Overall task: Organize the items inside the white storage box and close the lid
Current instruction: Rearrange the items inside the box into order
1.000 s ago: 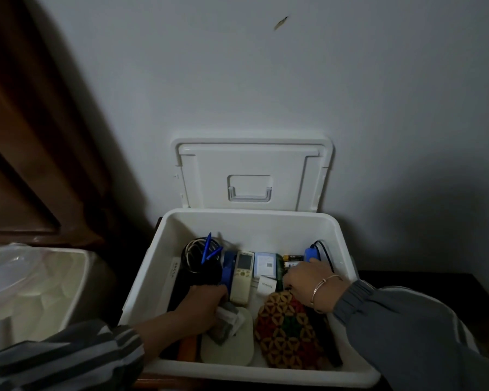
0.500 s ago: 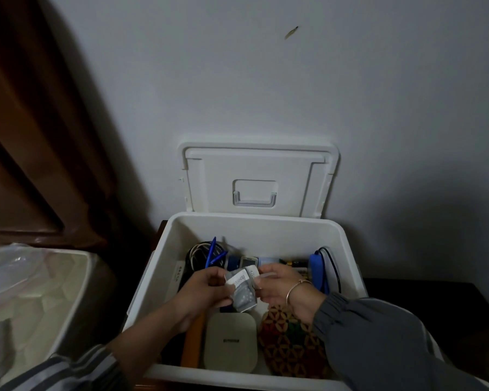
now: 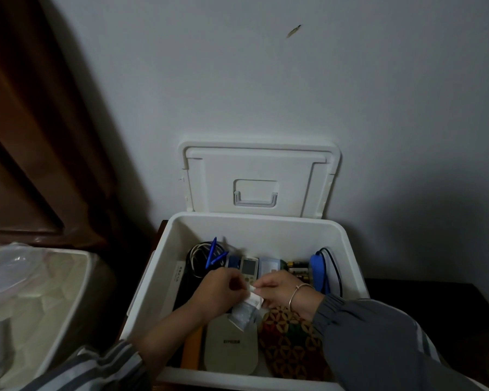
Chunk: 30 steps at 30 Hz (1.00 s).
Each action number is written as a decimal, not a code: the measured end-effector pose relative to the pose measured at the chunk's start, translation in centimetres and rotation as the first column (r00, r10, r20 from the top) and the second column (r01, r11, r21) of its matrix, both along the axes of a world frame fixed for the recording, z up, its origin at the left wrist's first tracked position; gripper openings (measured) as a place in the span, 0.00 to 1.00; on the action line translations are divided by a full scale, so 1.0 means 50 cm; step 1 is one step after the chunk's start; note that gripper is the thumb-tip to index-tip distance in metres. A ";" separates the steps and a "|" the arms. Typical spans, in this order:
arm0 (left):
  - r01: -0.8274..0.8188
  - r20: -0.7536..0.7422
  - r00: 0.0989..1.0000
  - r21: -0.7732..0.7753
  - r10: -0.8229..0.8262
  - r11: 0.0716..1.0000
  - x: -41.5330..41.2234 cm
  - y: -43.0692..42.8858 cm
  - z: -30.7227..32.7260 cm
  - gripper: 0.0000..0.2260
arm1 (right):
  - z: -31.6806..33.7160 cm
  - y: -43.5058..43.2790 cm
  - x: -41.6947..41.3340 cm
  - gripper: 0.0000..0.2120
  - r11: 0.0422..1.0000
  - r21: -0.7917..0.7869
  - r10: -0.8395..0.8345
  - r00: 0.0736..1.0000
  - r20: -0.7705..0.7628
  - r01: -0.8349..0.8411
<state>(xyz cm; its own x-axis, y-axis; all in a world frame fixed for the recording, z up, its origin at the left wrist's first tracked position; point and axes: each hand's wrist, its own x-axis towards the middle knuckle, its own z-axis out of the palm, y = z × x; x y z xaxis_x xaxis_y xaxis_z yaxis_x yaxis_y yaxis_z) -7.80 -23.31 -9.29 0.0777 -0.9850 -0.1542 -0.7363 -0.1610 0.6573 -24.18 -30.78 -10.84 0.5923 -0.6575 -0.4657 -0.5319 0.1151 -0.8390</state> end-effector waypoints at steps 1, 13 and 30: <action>-0.017 0.021 1.000 -0.007 0.017 1.000 -0.001 -0.002 -0.002 0.03 | 0.000 -0.001 0.001 0.08 0.999 0.037 0.013 1.000 0.000 -0.013; -0.031 -0.130 0.991 0.020 0.033 0.999 0.007 0.001 0.002 0.04 | -0.009 0.007 0.006 0.04 0.995 -0.062 0.083 0.996 -0.018 -0.083; -0.465 0.132 0.853 -0.250 0.505 0.850 0.186 0.146 0.015 0.18 | -0.048 0.057 0.187 0.11 0.952 -0.287 -0.225 0.871 -0.436 0.102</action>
